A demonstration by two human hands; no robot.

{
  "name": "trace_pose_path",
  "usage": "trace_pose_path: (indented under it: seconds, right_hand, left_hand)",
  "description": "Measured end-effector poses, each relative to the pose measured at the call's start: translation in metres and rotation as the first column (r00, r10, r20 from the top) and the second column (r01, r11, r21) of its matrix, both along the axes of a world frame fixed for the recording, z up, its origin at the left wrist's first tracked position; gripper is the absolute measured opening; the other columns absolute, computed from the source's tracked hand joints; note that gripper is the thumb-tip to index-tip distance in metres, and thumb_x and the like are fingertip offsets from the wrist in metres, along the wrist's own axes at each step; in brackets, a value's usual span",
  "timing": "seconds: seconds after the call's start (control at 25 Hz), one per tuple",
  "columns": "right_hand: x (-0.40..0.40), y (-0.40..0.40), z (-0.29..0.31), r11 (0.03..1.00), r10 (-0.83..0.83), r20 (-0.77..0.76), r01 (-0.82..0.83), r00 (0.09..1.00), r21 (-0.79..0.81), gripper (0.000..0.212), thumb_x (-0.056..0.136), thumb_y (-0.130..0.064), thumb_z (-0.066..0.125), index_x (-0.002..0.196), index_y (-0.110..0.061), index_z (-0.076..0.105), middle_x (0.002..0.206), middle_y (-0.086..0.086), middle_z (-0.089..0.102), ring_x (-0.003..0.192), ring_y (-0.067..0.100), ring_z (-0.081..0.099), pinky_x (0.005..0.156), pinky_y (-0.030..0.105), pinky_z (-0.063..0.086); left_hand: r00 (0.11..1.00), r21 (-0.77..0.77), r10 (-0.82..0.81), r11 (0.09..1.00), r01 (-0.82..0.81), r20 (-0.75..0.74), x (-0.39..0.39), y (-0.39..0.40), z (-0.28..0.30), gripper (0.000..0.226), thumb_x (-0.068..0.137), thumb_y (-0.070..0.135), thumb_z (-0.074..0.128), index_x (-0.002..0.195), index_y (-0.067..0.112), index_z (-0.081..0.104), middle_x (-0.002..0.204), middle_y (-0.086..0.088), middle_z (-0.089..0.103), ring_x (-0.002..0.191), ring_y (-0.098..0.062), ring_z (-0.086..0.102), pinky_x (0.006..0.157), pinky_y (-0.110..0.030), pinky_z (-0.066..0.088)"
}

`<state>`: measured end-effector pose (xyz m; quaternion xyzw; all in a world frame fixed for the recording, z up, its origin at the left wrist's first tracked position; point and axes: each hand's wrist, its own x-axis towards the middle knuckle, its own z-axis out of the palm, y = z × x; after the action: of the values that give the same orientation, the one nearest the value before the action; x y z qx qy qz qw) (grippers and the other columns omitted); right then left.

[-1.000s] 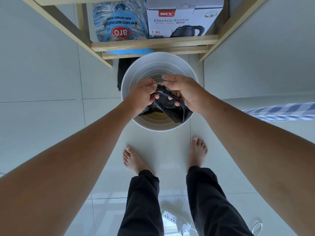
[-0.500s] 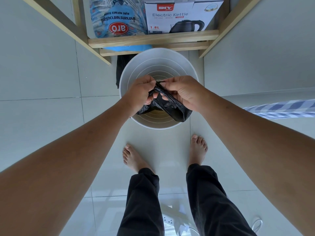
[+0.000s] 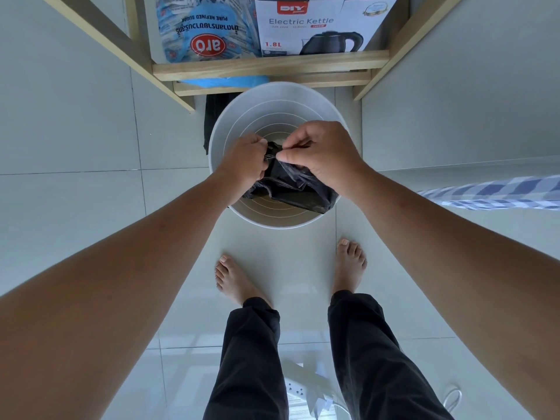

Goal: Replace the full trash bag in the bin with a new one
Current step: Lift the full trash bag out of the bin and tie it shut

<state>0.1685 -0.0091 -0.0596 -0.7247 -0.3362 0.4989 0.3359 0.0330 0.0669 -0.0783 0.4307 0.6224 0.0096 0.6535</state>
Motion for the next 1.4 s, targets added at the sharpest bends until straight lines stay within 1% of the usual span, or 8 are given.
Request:
trace_pose_path:
  seconds: [0.2,0.36,0.52,0.64,0.76,0.92,1.12,1.4]
  right_hand:
    - [-0.006,0.003,-0.005,0.87,0.448,0.531,-0.487,0.719,-0.074,0.015,0.084,-0.007,0.065,0.07,-0.007,0.07,0.069,0.003,0.05,0.072,0.023,0.054,0.061,0.029,0.037]
    - [0.009,0.011,0.004,0.71,0.69,0.311,-0.526,0.654,-0.469,0.027,0.088,-0.004,0.052,0.063,-0.005,0.059,0.063,0.011,0.056,0.072,0.03,0.058,0.072,0.029,0.051]
    - [0.029,0.015,0.004,0.84,0.233,-0.095,-0.25,0.968,-0.481,0.014,0.097,-0.012,0.056,0.106,-0.011,0.068,0.075,0.005,0.056,0.069,0.018,0.051,0.063,0.025,0.046]
    - [0.031,0.011,-0.005,0.882,-0.058,-0.208,-0.047,0.976,-0.468,0.012,0.096,-0.005,0.057,0.105,-0.005,0.065,0.07,0.003,0.046,0.062,0.014,0.039,0.053,0.023,0.037]
    - [0.024,0.01,-0.004,0.89,-0.059,-0.219,-0.048,0.974,-0.453,0.01,0.096,-0.006,0.057,0.103,-0.006,0.065,0.069,0.004,0.046,0.061,0.013,0.04,0.052,0.022,0.037]
    - [0.018,0.008,-0.003,0.912,-0.1,-0.287,-0.028,0.953,-0.41,0.012,0.093,-0.008,0.062,0.103,-0.004,0.067,0.071,0.004,0.052,0.061,0.012,0.044,0.053,0.021,0.039]
    - [0.051,-0.001,-0.005,0.899,0.405,0.283,-0.324,0.869,-0.293,0.013,0.085,-0.009,0.068,0.092,-0.006,0.078,0.079,0.005,0.074,0.062,0.013,0.066,0.063,0.009,0.044]
    - [0.082,-0.038,-0.036,0.905,0.275,0.481,-0.054,0.832,-0.423,0.017,0.084,-0.01,0.063,0.085,-0.007,0.08,0.084,0.011,0.076,0.078,0.023,0.071,0.07,0.022,0.05]
  left_hand:
    - [1.0,-0.058,0.025,0.998,-0.025,0.002,-0.002,0.001,0.005,0.023,0.102,0.012,0.043,0.08,0.016,0.046,0.056,-0.006,0.047,0.036,-0.013,0.045,0.036,-0.016,0.037]
    - [0.965,0.139,-0.249,0.962,0.237,0.08,-0.018,0.002,0.01,0.03,0.083,-0.001,0.065,0.074,0.019,0.044,0.073,-0.006,0.052,0.065,-0.013,0.055,0.064,-0.023,0.044]
    - [0.922,0.338,-0.388,0.869,0.362,0.012,-0.033,-0.003,0.005,0.018,0.087,-0.002,0.063,0.083,0.015,0.067,0.094,-0.002,0.064,0.093,-0.015,0.062,0.083,-0.027,0.046]
    - [0.823,0.567,-0.558,0.647,0.509,-0.102,-0.033,-0.005,0.004,0.035,0.095,0.029,0.052,0.096,0.004,0.077,0.11,-0.01,0.067,0.113,-0.024,0.06,0.1,-0.038,0.045]
    - [0.86,0.396,-0.499,0.773,0.495,-0.101,-0.02,-0.012,0.006,0.046,0.094,0.052,0.051,0.09,0.016,0.079,0.123,-0.006,0.061,0.122,-0.015,0.052,0.106,-0.037,0.037]
    - [0.88,0.438,-0.444,0.766,0.471,-0.169,-0.012,-0.012,0.003,0.023,0.094,0.029,0.058,0.075,0.023,0.069,0.129,-0.004,0.053,0.127,-0.018,0.046,0.109,-0.039,0.033]
    - [0.828,0.545,-0.427,0.623,0.561,-0.363,-0.044,0.009,-0.002,0.02,0.095,0.021,0.054,0.085,0.008,0.066,0.129,-0.011,0.049,0.124,-0.025,0.044,0.1,-0.029,0.032]
    - [0.778,0.374,-0.344,0.728,0.575,-0.526,-0.084,0.03,-0.006,0.03,0.094,0.025,0.046,0.094,0.002,0.065,0.107,-0.018,0.06,0.1,-0.033,0.055,0.085,-0.039,0.043]
